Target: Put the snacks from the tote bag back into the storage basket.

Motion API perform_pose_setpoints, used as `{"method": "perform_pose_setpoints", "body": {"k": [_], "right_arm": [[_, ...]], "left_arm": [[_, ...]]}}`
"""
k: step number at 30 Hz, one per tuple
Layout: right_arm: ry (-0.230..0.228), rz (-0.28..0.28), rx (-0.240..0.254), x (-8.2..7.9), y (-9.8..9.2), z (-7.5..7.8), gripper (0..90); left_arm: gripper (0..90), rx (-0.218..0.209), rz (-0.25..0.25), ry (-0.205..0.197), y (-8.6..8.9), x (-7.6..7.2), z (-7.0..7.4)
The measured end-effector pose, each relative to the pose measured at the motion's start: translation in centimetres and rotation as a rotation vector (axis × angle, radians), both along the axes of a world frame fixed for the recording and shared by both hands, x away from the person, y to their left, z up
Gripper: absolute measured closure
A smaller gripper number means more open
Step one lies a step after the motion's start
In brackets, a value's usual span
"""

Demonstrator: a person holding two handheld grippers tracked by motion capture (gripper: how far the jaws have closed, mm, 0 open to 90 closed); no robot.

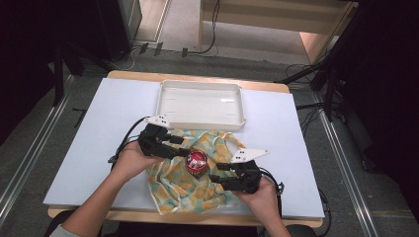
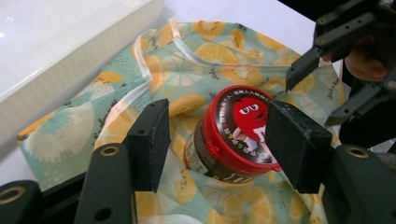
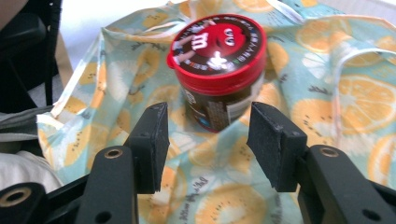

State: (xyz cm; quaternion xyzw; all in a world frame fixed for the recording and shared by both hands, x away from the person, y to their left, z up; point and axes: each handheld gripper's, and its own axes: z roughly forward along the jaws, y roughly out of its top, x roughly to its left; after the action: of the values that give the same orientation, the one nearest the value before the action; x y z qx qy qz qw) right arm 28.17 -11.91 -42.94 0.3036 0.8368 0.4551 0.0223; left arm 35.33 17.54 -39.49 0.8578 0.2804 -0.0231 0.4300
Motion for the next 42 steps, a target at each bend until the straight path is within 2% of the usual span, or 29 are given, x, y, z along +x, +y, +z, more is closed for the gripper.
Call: {"method": "perform_pose_setpoints", "body": {"k": [5,13,19,22,25,33,34,37,42], "right_arm": [[0.0,-0.018,0.012,0.1,-0.4,0.1,49.5],[-0.009,-0.037,0.013,0.7,-0.9,-0.2,47.5],[-0.005,-0.051,0.023,1.2,-1.2,-0.3,47.5],[-0.003,-0.05,0.022,1.3,-1.2,-0.4,47.5],[-0.003,-0.048,0.021,1.4,-1.1,-0.4,47.5],[0.0,-0.057,0.024,1.5,-1.3,-0.4,47.5],[-0.002,-0.063,0.026,1.5,-1.4,-0.4,47.6],[0.001,-0.068,0.03,1.5,-1.5,-0.4,47.6],[0.001,-0.072,0.028,1.4,-1.6,-0.4,47.6]], "left_arm": [[37.1,0.003,-0.017,-0.015,-0.3,-0.4,0.0],[29.4,0.016,-0.042,-0.017,-1.1,-1.0,-0.4],[16.3,0.03,-0.053,-0.011,-1.9,-1.4,-1.0],[13.9,0.043,-0.062,-0.009,-2.2,-1.6,-1.4],[12.9,0.03,-0.079,0.0,-2.4,-1.7,-1.7],[10.8,0.055,-0.086,-0.025,-3.4,-2.1,-2.4],[6.8,0.066,-0.091,-0.021,-3.7,-2.1,-2.7],[3.8,0.066,-0.1,-0.025,-3.9,-2.2,-3.0],[3.8,0.084,-0.081,-0.037,-4.3,-2.0,-3.8]]}}
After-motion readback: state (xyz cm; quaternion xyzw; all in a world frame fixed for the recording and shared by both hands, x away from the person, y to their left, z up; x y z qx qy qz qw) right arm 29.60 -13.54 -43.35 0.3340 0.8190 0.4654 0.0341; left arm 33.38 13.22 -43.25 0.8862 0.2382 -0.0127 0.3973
